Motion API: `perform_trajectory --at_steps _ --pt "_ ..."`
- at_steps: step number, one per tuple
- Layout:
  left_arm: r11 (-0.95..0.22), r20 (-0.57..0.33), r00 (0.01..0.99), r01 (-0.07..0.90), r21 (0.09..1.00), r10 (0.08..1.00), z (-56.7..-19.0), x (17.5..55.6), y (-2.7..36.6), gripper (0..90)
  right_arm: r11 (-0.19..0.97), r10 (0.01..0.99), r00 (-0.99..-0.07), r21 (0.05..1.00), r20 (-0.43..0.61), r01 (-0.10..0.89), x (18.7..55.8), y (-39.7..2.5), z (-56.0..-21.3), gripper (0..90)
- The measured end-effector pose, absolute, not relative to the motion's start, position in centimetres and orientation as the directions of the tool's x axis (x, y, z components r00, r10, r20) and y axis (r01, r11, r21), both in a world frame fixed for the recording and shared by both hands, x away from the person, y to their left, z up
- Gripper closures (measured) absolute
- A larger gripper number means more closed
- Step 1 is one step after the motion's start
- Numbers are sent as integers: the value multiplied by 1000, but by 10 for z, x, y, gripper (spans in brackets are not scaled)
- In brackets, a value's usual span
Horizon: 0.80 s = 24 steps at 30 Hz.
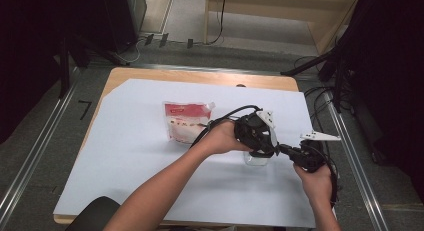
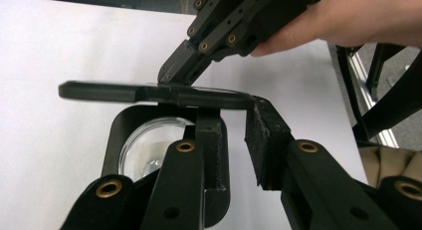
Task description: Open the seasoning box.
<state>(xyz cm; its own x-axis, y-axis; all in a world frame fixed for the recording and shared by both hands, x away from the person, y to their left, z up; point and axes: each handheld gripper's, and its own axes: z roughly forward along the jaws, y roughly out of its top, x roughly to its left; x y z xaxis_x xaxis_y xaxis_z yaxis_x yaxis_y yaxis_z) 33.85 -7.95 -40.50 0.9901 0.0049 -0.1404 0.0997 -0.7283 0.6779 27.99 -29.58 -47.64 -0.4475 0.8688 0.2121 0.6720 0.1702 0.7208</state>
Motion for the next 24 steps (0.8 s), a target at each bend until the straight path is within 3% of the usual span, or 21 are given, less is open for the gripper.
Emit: perform_trajectory --at_steps 8,24 --pt "-730 -150 989 96 677 -10 -404 337 -85 843 170 870 -446 720 211 673 279 -295 -476 900" --pt "-720 -167 986 112 685 -6 -404 339 -103 842 156 867 -442 716 232 681 277 -297 -479 900"
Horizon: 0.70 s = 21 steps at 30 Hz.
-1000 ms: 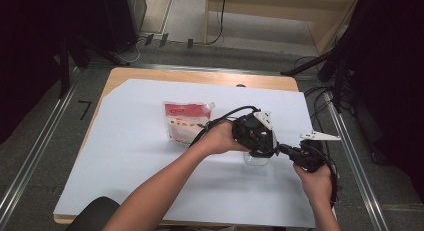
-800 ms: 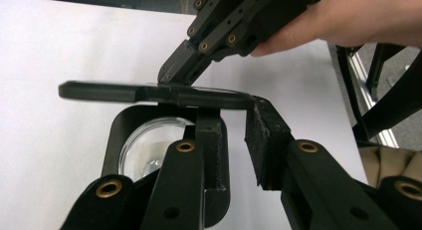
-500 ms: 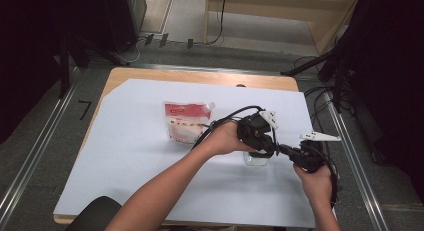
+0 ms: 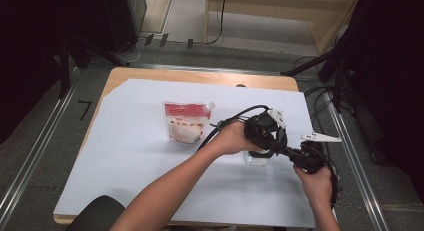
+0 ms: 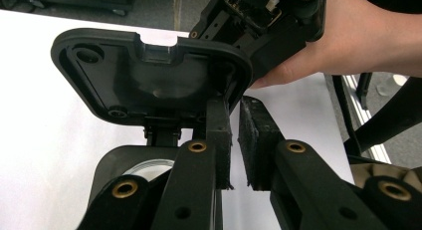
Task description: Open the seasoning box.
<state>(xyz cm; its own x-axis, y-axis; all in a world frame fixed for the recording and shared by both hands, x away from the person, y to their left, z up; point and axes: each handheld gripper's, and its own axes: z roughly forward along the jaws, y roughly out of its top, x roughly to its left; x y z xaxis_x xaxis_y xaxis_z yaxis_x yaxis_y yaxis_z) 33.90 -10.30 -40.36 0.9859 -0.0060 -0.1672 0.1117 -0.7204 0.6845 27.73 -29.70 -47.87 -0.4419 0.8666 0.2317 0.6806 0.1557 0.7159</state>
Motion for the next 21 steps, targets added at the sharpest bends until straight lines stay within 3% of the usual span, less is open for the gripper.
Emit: perform_trajectory --at_steps 12,21 --pt "-719 -175 984 119 684 -4 -407 341 -106 828 142 867 -433 712 246 688 277 -296 -480 900" --pt "-719 -196 980 153 678 23 -401 340 -87 736 156 870 -429 689 243 707 281 -296 -486 900"
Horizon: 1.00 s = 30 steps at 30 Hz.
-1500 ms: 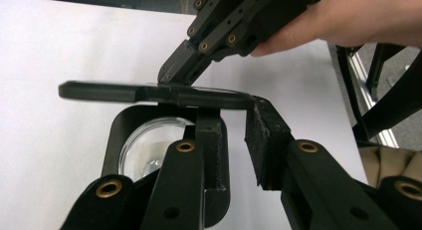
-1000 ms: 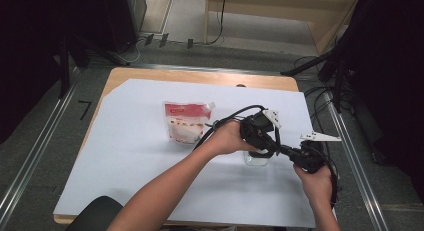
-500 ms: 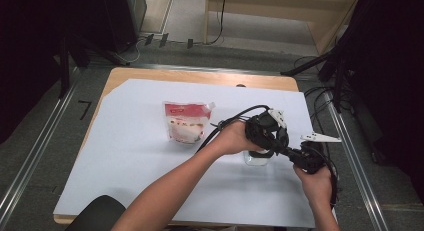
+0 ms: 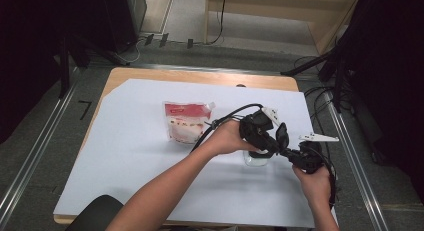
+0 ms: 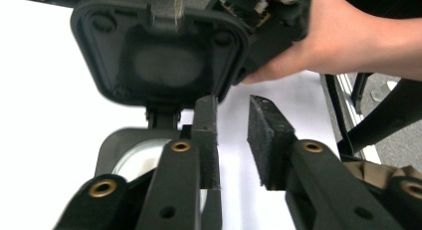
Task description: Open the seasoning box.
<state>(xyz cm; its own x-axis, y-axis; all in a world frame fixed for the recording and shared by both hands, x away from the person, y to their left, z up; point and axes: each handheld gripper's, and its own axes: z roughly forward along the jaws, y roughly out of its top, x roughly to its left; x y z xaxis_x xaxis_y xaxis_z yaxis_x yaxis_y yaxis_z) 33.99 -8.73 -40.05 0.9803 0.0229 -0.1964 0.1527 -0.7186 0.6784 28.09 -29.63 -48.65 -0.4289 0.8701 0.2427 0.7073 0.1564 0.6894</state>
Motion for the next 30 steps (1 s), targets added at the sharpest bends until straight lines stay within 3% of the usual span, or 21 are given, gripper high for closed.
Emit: perform_trajectory --at_steps 15,19,30 --pt "-689 -192 978 192 699 77 -390 326 -30 571 151 875 -416 675 249 722 282 -290 -492 900" --pt "-681 -171 977 211 701 127 -389 321 -7 498 154 872 -419 673 252 724 282 -286 -492 900" --pt "-658 -179 971 240 714 161 -390 316 38 479 163 862 -435 669 262 725 279 -272 -491 900"
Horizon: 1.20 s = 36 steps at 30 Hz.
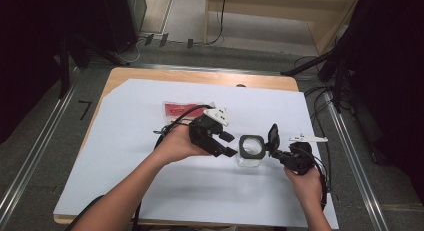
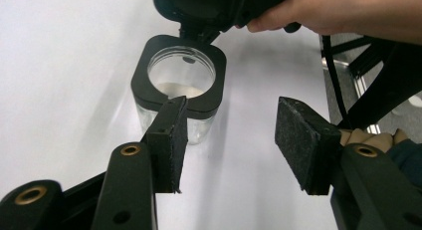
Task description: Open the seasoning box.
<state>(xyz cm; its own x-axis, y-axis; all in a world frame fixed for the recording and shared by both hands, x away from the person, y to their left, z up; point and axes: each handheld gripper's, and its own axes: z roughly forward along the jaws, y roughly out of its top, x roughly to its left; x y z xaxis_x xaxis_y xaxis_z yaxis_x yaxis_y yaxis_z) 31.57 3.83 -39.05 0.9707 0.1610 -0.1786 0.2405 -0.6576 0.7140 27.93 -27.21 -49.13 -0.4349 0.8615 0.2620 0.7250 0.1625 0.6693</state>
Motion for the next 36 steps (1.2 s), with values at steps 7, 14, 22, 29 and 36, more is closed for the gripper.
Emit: perform_trajectory --at_steps 7,14,22,29,36 --pt "-645 -169 964 263 718 205 -389 310 63 471 180 860 -447 675 244 715 279 -264 -491 900" --pt "-635 -175 949 305 709 261 -391 307 91 465 187 852 -460 675 250 714 281 -259 -491 900" --pt "-612 -183 925 359 705 332 -393 308 131 445 203 838 -482 673 256 711 283 -250 -491 900" --pt "-572 -180 900 396 719 397 -390 310 162 440 215 825 -500 674 262 707 284 -244 -491 900" --pt "-550 -160 879 414 725 450 -386 312 184 453 223 829 -510 701 229 677 280 -252 -483 860"
